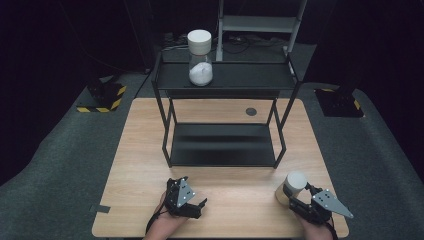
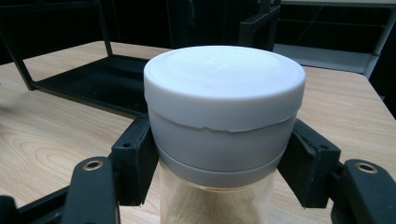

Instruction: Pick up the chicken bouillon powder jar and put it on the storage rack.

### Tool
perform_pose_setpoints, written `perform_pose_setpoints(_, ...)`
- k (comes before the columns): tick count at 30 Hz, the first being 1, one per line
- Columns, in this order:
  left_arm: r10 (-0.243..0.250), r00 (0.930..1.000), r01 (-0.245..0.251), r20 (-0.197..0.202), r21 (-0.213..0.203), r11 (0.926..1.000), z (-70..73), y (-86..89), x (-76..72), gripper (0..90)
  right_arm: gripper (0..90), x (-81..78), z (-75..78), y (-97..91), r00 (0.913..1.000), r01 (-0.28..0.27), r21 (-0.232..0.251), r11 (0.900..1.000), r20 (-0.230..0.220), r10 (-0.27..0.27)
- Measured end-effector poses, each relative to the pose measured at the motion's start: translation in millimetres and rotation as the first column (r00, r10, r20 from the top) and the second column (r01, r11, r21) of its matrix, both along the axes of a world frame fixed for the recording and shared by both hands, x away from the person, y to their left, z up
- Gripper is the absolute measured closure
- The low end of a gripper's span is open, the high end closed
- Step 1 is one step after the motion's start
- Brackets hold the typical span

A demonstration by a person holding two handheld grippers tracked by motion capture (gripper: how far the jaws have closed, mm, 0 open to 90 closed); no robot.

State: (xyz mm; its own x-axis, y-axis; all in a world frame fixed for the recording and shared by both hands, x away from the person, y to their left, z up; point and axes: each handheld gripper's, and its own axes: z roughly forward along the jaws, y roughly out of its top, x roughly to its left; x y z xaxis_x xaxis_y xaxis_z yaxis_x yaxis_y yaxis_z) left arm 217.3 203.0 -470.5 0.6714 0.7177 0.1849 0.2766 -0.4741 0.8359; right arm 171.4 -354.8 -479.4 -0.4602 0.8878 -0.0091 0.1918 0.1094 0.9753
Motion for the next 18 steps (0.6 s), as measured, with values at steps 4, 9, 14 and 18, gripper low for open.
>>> perform_pose_setpoints(4, -0.002, 1.0000, 0.002, -0.001, 0.002, 1.0000, 0.3, 0.2, 0.3, 0.7, 34.6, 0.6, 4.9, 3.5, 0.9999, 0.010, -0.009, 0.9999, -0.014, -0.010)
perform_pose_setpoints(9, -0.006, 1.0000, 0.006, 0.000, -0.006, 1.0000, -0.4, 1.4, 0.4, 0.7, 34.6, 3.1, 13.0, 5.7, 0.9998, -0.007, -0.019, 0.9998, -0.020, 0.007)
perform_pose_setpoints(14, -0.009, 1.0000, 0.009, -0.004, -0.013, 0.9999, -0.4, 2.9, 1.4, 0.7, 34.6, 3.7, 21.8, 8.8, 0.9999, -0.017, -0.007, 0.9998, 0.002, 0.017)
perform_pose_setpoints(18, -0.009, 0.9999, 0.008, -0.006, -0.018, 0.9998, -0.5, 3.5, 1.6, 0.7, 34.6, 5.9, 29.5, 14.6, 0.9995, -0.027, 0.000, 0.9996, 0.013, 0.027)
